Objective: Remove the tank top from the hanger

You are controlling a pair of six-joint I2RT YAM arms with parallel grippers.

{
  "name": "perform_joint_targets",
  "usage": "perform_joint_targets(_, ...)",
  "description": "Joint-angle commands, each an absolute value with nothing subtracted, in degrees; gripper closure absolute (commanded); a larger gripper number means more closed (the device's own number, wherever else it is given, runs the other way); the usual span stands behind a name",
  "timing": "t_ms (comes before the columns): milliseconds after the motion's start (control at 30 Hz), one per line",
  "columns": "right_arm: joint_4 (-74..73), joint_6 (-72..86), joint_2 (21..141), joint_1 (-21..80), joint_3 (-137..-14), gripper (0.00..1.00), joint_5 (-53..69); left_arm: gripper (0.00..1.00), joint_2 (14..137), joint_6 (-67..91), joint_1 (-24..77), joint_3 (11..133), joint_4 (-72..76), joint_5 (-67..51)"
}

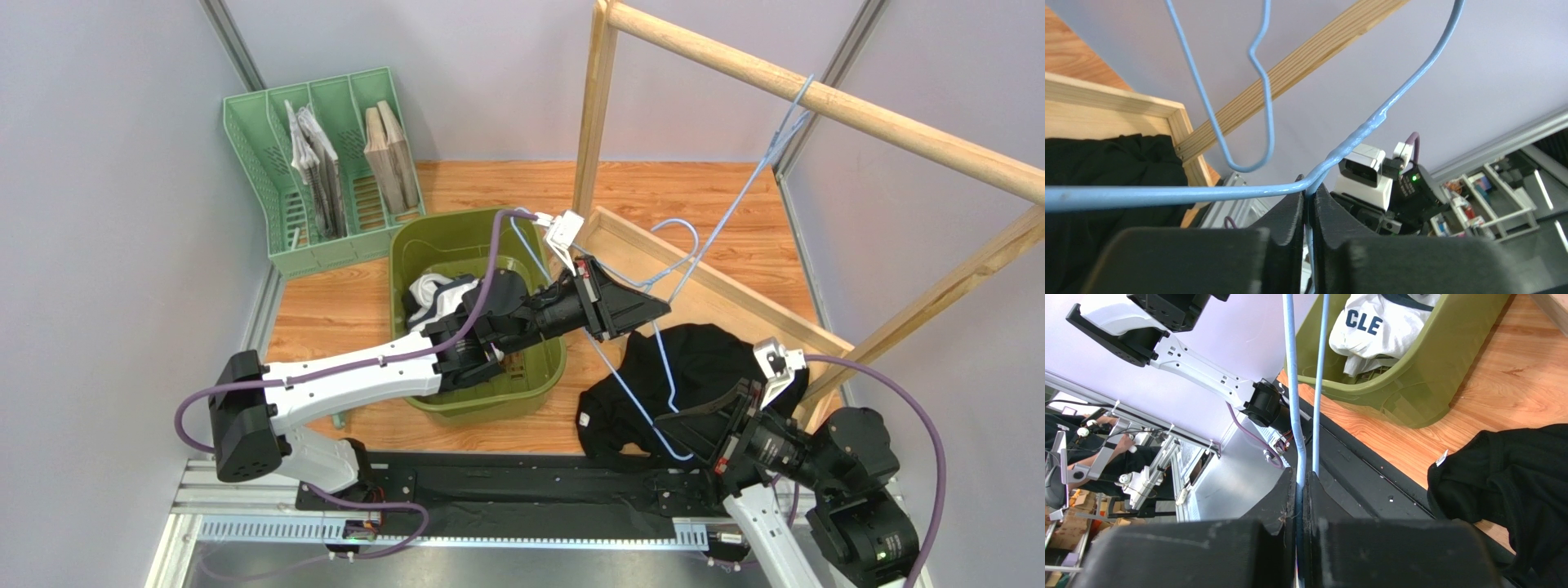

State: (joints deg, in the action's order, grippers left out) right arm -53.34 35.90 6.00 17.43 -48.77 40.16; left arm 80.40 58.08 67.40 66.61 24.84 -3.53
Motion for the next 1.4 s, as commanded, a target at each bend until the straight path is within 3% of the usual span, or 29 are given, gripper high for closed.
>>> perform_joint_targets(0,-53.18,34.19,8.61,17.14,-52.99,1.00,39.38,0.77,76.47,54.06,67.50,65.13,31.55,-7.99)
perform_joint_targets(33,-52.74,34.10,8.96,17.14,-53.52,1.00,39.38,0.70,75.51,53.36,67.50,64.52,31.55,-8.26)
perform_joint_targets(67,-52.30,33.84,9.49,17.14,-55.00,1.00,39.03,0.53,74.98,52.13,67.41,64.16,31.55,-8.52)
perform_joint_targets(167,-51.33,33.31,13.08,17.14,-59.13,1.00,37.19,0.36,72.87,50.37,67.50,63.02,30.33,-8.79)
perform_joint_targets(400,-54.92,34.98,25.56,17.14,-74.84,1.00,29.37,0.35,63.39,44.05,67.50,59.77,21.39,-6.86)
perform_joint_targets(600,-64.06,35.33,38.74,17.23,-88.84,1.00,19.17,0.36,52.94,37.98,67.50,56.44,8.80,2.63)
perform_joint_targets(833,-66.97,34.45,49.21,17.14,-100.44,1.00,10.74,0.37,44.48,36.30,67.50,52.03,4.40,7.21)
perform_joint_targets(1367,-61.35,42.80,57.57,18.54,-99.76,1.00,6.77,0.35,40.86,33.31,67.50,50.71,-4.12,6.07)
